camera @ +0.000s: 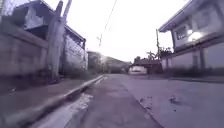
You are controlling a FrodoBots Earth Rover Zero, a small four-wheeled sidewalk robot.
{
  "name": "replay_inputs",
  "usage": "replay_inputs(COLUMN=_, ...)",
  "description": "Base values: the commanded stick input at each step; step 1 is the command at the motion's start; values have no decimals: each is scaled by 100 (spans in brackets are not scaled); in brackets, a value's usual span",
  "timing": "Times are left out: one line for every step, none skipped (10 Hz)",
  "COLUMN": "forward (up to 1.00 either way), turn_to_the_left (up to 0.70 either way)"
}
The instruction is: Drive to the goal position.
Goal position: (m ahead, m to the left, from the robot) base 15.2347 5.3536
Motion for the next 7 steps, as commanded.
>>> replay_inputs(forward=70, turn_to_the_left=0)
replay_inputs(forward=70, turn_to_the_left=0)
replay_inputs(forward=70, turn_to_the_left=0)
replay_inputs(forward=70, turn_to_the_left=0)
replay_inputs(forward=70, turn_to_the_left=0)
replay_inputs(forward=70, turn_to_the_left=0)
replay_inputs(forward=70, turn_to_the_left=0)
